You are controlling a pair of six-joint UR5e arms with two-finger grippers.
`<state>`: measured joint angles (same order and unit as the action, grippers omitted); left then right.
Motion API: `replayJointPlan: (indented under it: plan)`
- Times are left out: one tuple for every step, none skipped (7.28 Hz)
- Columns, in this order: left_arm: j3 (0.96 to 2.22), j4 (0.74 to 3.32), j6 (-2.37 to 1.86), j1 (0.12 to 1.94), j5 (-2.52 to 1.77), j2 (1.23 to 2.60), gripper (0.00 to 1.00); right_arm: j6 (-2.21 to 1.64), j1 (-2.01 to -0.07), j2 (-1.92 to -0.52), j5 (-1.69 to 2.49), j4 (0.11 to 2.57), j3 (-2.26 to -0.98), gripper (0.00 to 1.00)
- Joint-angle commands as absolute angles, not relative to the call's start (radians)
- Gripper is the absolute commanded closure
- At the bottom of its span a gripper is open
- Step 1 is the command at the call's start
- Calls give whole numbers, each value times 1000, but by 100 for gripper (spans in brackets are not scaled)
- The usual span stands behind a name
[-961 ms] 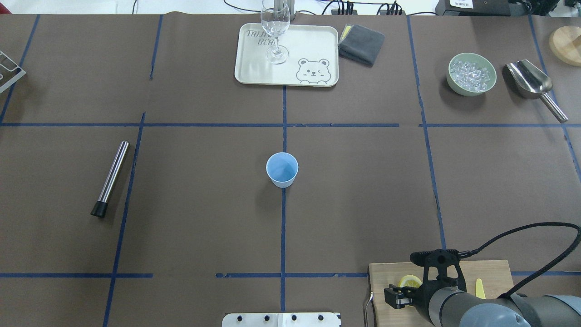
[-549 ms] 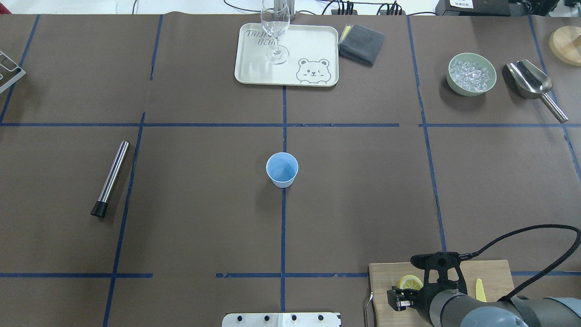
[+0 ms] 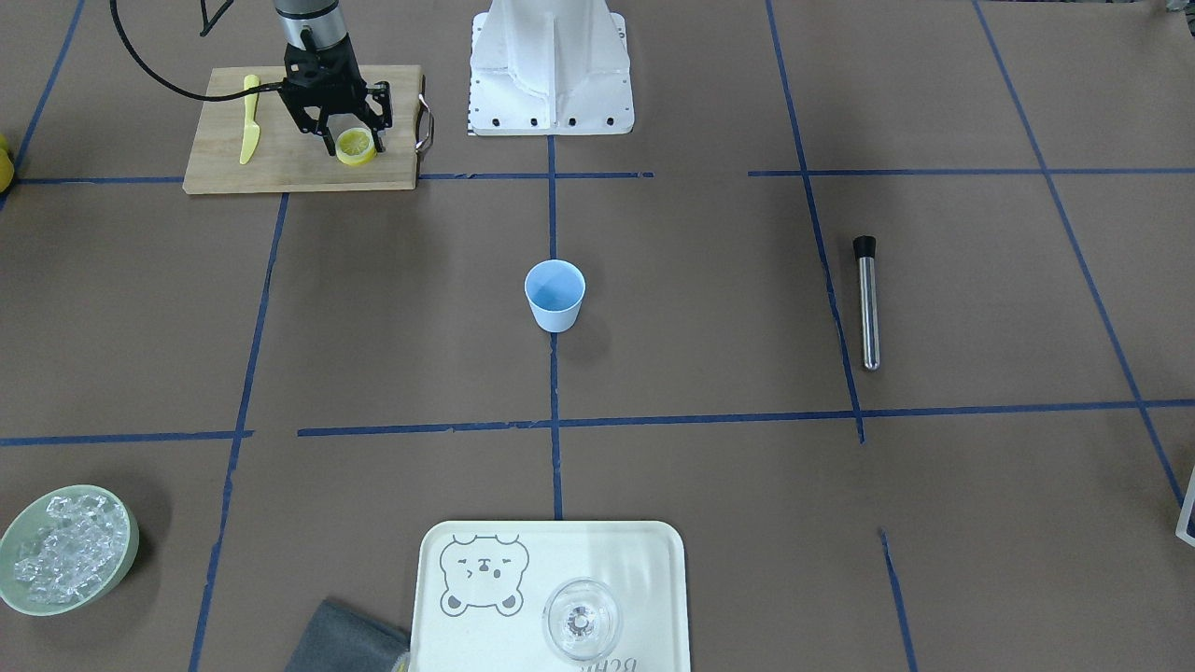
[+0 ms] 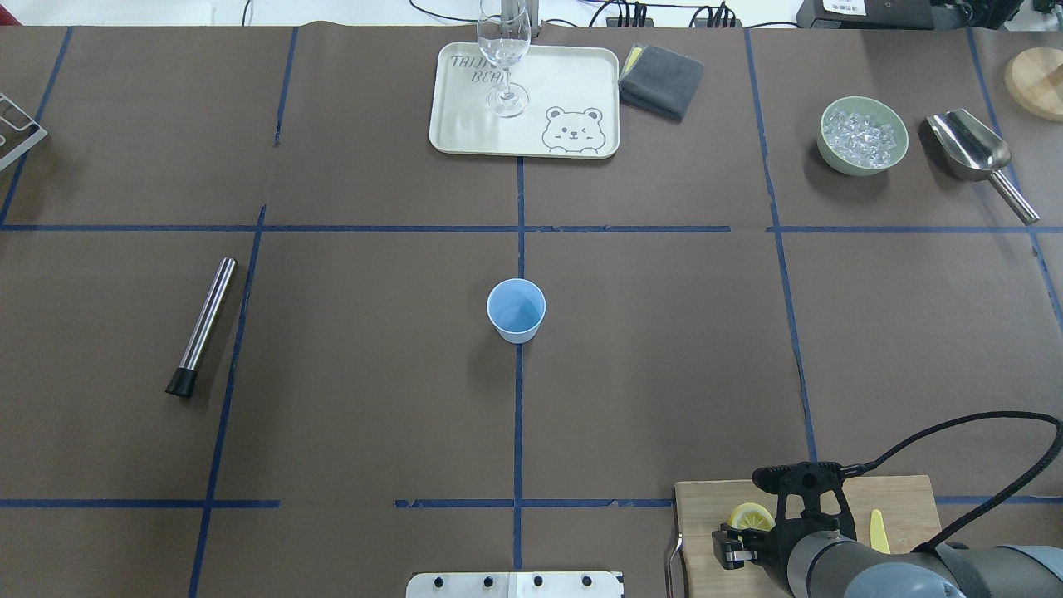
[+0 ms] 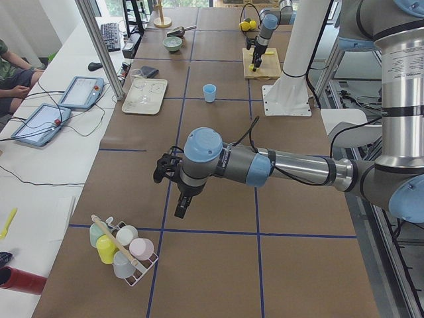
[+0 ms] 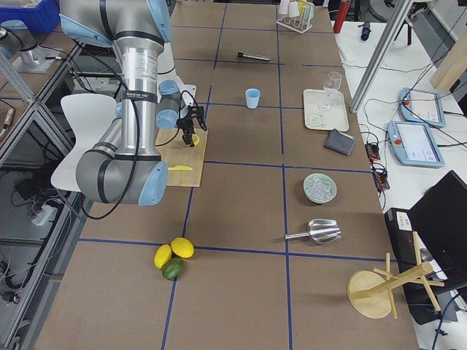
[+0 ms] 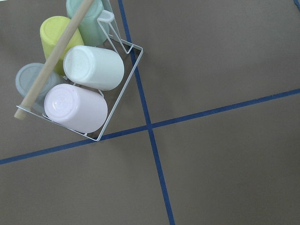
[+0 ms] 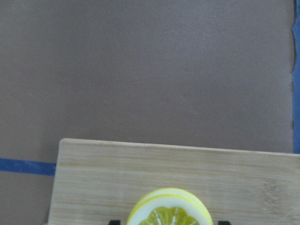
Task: Squeeze lemon into cup
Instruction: 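Grasp one lemon slice with the right gripper and lift it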
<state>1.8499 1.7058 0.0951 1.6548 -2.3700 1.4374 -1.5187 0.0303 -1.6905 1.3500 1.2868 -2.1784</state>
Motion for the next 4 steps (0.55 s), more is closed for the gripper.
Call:
replayJointPlan:
  plan:
    - [1851,1706,95,1655,-2370,1437,0,-1517,31,-1690,1351,1287,-2180,84]
    - [1852,1706,95,1655,-2370,1437,0,-1517,29,-1690,1351,1287,-2181,94]
    - [1850,1706,95,1655,-2370,1437,0,-1517,28,-1689,1351,1287,-2190,95]
    - [1850,1706,95,1655,-2370,1437,0,-1519,25,-1690,1350,1289,-2201,95]
